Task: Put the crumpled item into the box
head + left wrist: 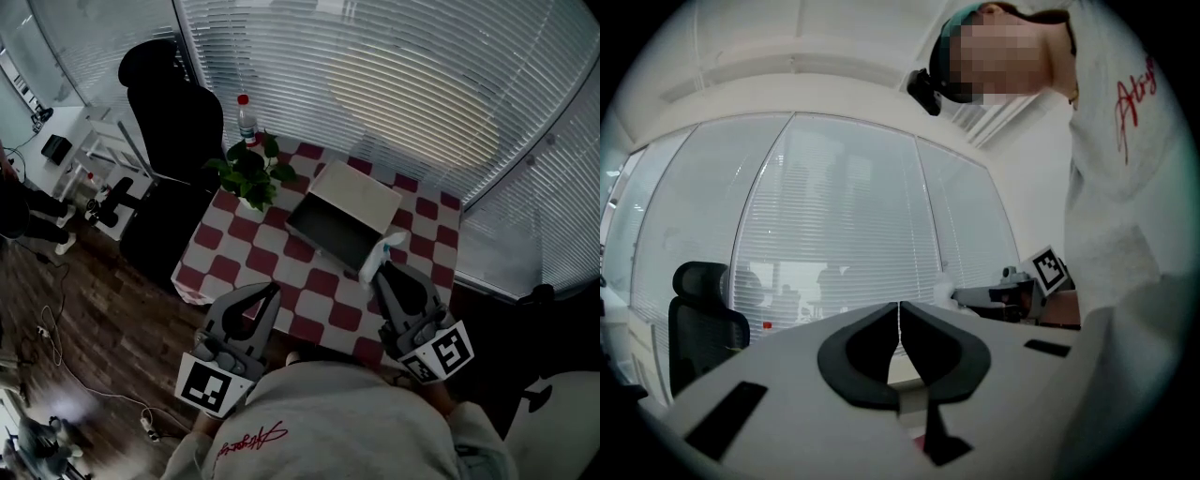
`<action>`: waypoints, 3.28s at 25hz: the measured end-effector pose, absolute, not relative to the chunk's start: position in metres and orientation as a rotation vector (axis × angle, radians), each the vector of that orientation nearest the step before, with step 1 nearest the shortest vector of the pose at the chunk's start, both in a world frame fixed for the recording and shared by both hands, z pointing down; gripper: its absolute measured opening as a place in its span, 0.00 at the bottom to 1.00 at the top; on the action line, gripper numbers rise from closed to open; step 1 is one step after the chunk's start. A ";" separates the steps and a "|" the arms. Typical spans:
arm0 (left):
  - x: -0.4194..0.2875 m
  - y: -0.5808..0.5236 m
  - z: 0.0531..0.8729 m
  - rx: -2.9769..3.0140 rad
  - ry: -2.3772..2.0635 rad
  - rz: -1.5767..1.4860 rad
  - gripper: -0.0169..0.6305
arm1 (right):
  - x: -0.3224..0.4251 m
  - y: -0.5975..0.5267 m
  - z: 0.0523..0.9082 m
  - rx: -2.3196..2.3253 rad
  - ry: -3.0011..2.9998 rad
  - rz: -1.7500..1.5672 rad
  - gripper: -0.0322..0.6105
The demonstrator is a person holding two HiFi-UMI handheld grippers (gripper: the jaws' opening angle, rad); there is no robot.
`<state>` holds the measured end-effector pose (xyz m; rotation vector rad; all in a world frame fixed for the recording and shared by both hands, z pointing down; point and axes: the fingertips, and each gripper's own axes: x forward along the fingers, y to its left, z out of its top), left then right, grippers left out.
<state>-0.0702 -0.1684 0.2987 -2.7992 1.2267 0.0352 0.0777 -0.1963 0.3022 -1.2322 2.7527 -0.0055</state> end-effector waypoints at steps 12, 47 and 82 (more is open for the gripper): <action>-0.064 -0.175 0.310 -2.786 1.312 -0.015 0.06 | 0.086 -0.233 0.325 -1.220 2.831 0.004 0.12; -0.082 -0.175 0.311 -2.696 1.512 -0.039 0.06 | 0.069 -0.303 0.388 -1.191 2.984 -0.079 0.12; -0.101 -0.170 0.321 -2.652 1.655 -0.071 0.06 | 0.048 -0.335 0.454 -1.223 3.181 -0.152 0.12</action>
